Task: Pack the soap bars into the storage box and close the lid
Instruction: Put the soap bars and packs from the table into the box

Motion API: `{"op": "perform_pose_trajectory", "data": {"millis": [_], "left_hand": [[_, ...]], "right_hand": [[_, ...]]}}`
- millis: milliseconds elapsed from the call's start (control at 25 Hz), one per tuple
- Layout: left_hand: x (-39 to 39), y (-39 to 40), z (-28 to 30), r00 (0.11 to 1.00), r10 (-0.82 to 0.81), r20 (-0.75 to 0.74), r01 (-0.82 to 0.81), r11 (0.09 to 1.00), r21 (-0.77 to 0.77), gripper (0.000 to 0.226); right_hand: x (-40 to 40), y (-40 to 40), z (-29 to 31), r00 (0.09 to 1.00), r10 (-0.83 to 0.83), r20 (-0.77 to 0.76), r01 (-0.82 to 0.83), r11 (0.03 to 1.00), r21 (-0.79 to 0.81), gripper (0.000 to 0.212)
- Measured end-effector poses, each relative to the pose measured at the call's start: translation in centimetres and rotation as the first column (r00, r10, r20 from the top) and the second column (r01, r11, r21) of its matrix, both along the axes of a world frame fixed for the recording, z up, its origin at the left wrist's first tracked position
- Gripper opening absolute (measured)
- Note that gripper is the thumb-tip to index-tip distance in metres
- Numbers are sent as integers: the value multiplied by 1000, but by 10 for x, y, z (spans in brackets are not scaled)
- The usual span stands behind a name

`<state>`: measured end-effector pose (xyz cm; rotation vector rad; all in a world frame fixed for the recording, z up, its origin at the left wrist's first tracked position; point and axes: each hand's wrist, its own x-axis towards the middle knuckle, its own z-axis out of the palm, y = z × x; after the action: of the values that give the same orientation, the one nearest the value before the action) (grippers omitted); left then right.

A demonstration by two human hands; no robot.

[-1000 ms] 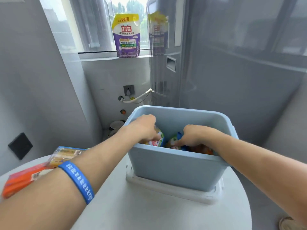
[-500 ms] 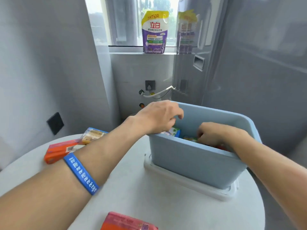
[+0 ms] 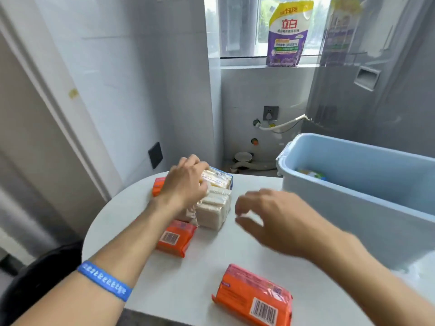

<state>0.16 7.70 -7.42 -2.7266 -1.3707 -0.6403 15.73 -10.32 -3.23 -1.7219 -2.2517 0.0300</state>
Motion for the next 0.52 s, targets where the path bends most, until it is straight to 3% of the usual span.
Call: {"op": "perform_pose_trajectory", "data": {"millis": [80, 160, 240, 280, 320, 400, 440, 520], "left_hand": [[-21, -1, 17, 985, 82, -152, -82, 997, 4, 19], [-43, -6, 23, 908, 95, -408, -178, 969, -171, 24], [-52, -11, 19, 700, -47, -712, -338, 858, -388, 61], [-57, -12, 15, 592, -128, -795, -394, 815, -425, 80], [-59, -16, 9, 534, -172, -828, -401, 810, -428, 90], [-55, -26, -1, 505, -148, -850, -312, 887, -340, 83], [-50, -31, -2, 519, -133, -844, -242, 924, -295, 74], [-47, -31, 4, 604, -238, -760, -146, 905, -400, 56]], "right_hand": [[-17, -10, -25, 997, 13, 71, 10, 949, -314, 47], [-31, -9, -44, 981, 7, 193, 89, 871, -482, 72], [-31, -9, -50, 956, -52, 290, 209, 814, -542, 89], [-33, -10, -53, 944, -58, 324, 246, 778, -578, 93], [-35, -13, -57, 940, -54, 336, 263, 744, -614, 91], [-37, -19, -64, 946, -57, 319, 258, 729, -635, 79], [-33, -20, -63, 953, -68, 296, 249, 732, -634, 73], [-16, -18, -56, 975, -198, 102, 213, 691, -690, 63]]}}
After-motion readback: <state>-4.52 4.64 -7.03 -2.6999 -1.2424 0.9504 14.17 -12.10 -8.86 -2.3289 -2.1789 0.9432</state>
